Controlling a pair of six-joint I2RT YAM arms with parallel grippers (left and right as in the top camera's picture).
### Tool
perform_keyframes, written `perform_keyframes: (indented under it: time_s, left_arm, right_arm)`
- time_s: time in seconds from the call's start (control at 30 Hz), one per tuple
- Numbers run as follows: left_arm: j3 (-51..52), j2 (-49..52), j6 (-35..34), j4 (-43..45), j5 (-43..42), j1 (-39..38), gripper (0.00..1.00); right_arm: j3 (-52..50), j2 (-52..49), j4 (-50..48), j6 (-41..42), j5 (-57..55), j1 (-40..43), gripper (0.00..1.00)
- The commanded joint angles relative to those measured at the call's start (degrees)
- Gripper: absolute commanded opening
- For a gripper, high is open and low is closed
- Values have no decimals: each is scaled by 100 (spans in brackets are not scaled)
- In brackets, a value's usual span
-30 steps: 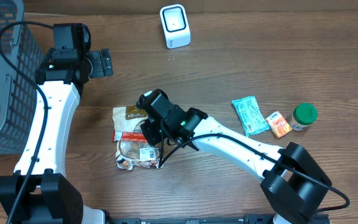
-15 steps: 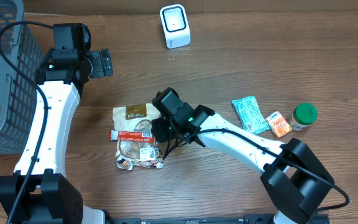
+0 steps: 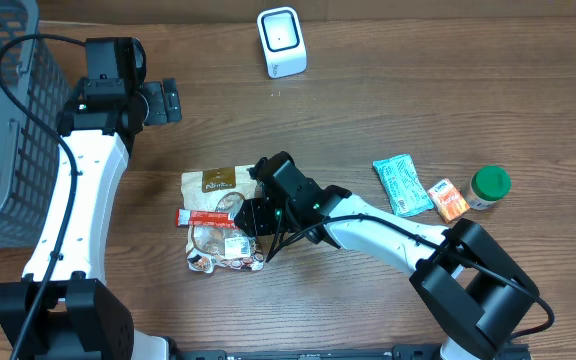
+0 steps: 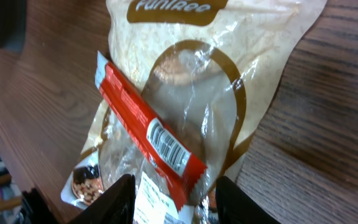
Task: Scan the item barcode
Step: 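Pull the red stick out of the bag with the right gripper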
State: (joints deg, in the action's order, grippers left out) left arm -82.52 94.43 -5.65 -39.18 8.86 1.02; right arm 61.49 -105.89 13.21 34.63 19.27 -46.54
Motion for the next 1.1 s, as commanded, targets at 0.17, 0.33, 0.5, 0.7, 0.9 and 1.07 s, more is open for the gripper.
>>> perform_keyframes:
  time_s: [0.17, 0.33, 0.5, 0.7, 0.9, 1.07]
  left_arm:
    - [-13, -4, -37, 9, 68, 9, 100]
    - [-13, -4, -37, 9, 66, 9, 100]
    - [-13, -4, -37, 9, 66, 9, 100]
    - [-13, -4, -37, 9, 68, 9, 100]
    - [-13, -4, -37, 9, 66, 9, 100]
    - [-13, -4, -37, 9, 66, 9, 100]
  right_arm:
    - [-229, -164, -533, 439, -264, -13, 42]
    - [-229, -291, -807, 439, -177, -118, 34]
    - [-229, -289, -822, 437, -160, -122, 8]
    - [-212, 22, -846, 243, 466, 184, 4]
    - [-212, 745, -645, -212, 1635, 756, 4]
    - [-212, 1113, 76, -518, 2035, 1325, 4]
